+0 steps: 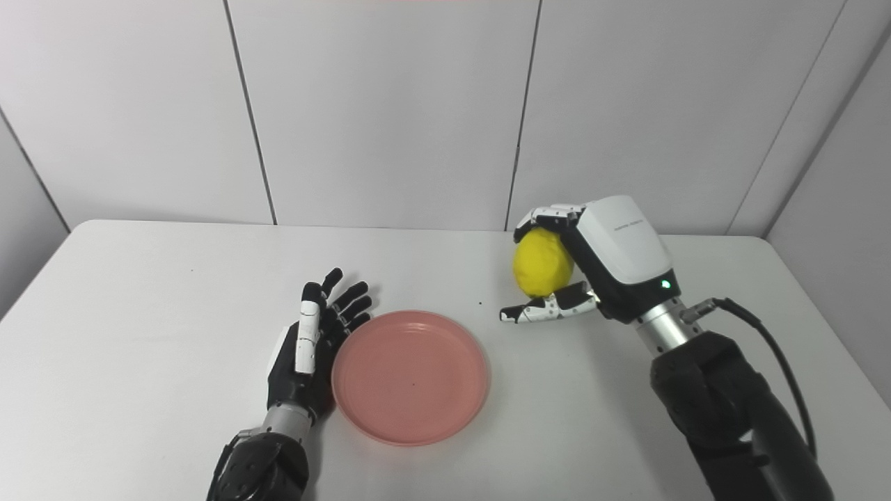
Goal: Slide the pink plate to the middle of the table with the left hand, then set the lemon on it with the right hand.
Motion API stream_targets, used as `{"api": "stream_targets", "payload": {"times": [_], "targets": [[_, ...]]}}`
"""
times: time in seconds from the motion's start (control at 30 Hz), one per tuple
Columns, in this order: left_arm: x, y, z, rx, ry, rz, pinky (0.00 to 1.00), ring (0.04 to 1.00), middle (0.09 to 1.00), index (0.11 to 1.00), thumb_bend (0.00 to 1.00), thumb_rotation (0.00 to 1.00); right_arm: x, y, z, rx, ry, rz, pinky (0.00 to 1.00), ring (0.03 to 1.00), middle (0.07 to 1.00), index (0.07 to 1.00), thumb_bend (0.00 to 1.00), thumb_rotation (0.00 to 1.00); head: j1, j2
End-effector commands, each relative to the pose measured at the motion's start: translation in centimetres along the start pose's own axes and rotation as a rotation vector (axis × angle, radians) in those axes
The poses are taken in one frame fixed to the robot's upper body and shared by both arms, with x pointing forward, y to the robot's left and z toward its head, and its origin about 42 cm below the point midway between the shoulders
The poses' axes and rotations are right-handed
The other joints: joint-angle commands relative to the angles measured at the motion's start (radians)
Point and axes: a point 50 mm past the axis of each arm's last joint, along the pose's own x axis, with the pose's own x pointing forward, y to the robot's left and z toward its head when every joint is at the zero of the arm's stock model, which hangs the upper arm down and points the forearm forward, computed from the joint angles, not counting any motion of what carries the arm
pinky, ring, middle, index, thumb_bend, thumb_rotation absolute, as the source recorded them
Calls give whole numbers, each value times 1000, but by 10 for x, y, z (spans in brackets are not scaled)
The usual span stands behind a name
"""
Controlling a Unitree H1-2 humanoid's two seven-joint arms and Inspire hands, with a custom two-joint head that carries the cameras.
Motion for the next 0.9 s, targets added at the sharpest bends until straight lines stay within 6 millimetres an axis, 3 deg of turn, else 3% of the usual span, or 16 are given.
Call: {"api": "stream_targets", "payload": {"times": [0.0,0.6,0.73,0.87], "targets": [[-4,-17,-13,-55,39,21,861,847,841,917,794,893,18,-21,14,-22,-82,-72,163,217,309,387,536,342,2,-1],[-5,-11,-11,-24,40,20,856,841,841,914,798,916,54,-2,77,45,-249,-36,191,244,319,381,544,403,-15,0],[-6,-11,-10,-17,43,23,850,835,837,910,805,917,56,5,89,57,-263,23,199,268,361,448,534,473,-19,3],[-5,-10,-11,-16,42,22,866,843,839,921,803,919,56,14,98,65,-281,54,186,254,346,382,552,489,-20,5]]}}
